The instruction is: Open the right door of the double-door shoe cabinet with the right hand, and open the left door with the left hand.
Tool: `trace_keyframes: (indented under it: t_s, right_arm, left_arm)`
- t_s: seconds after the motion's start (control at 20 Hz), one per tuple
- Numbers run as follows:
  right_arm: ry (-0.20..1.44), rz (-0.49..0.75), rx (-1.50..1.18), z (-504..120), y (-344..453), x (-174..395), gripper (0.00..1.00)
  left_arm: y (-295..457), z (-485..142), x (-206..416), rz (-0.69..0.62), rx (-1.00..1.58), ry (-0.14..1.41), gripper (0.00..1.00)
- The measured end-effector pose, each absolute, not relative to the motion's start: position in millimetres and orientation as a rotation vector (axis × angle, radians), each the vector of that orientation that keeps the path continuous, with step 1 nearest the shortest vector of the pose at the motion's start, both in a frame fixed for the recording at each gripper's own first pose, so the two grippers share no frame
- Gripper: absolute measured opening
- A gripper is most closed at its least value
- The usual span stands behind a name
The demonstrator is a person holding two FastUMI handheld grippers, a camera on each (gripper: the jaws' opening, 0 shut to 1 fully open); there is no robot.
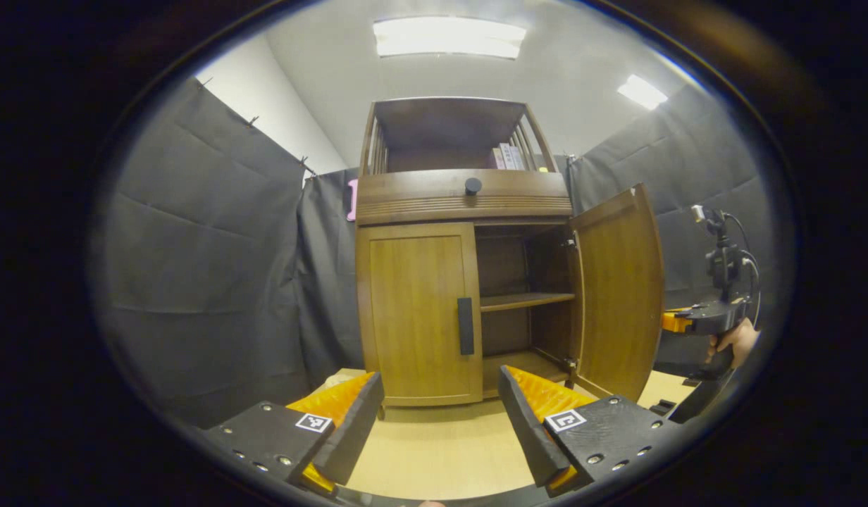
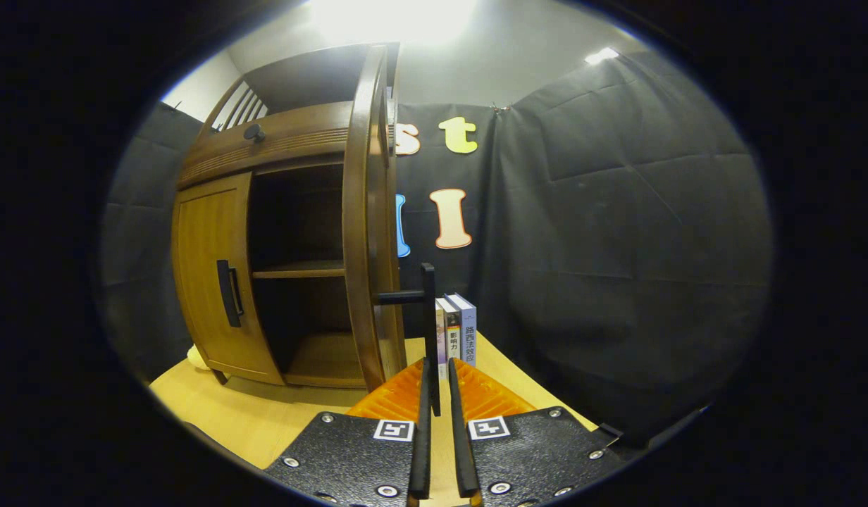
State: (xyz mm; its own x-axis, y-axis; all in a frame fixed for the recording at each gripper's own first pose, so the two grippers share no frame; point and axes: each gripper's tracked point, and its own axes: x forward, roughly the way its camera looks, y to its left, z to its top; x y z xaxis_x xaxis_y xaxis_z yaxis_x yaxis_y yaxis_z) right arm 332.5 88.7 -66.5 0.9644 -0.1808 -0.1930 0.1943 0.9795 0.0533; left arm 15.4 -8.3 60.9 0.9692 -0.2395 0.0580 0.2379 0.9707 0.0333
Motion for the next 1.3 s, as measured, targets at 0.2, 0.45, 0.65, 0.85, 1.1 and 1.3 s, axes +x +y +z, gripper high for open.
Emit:
trace_keyframes:
  t_s: [0.2, 0.45, 0.65, 0.85, 1.1, 1.3]
  right_arm:
    - [0.182, -0.273, 0.098, -63.1, 81.7, 330.2, 0.14]
    - [0.173, -0.274, 0.123, -58.9, 81.7, 328.3, 0.15]
    - [0.146, -0.250, 0.042, -51.2, 80.8, 313.8, 0.34]
    - [0.127, -0.249, 0.034, -40.9, 85.2, 292.2, 0.95]
    - [0.066, -0.249, 0.017, -23.2, 91.0, 269.4, 0.95]
    - [0.060, -0.271, -0.032, -22.8, 87.7, 259.7, 0.95]
  left_arm:
    - [-9.7, 58.7, 13.5, -0.244, 0.015, -0.051, 0.99]
    - [-12.0, 56.7, 14.8, -0.268, 0.008, -0.036, 0.93]
    - [-15.1, 53.6, 19.0, -0.285, -0.002, -0.023, 0.93]
    - [-16.9, 53.1, 22.1, -0.279, -0.027, -0.020, 0.99]
    - [-22.6, 55.7, 35.9, -0.274, -0.042, -0.025, 0.94]
    - [-26.6, 57.4, 48.4, -0.278, -0.046, -0.044, 0.93]
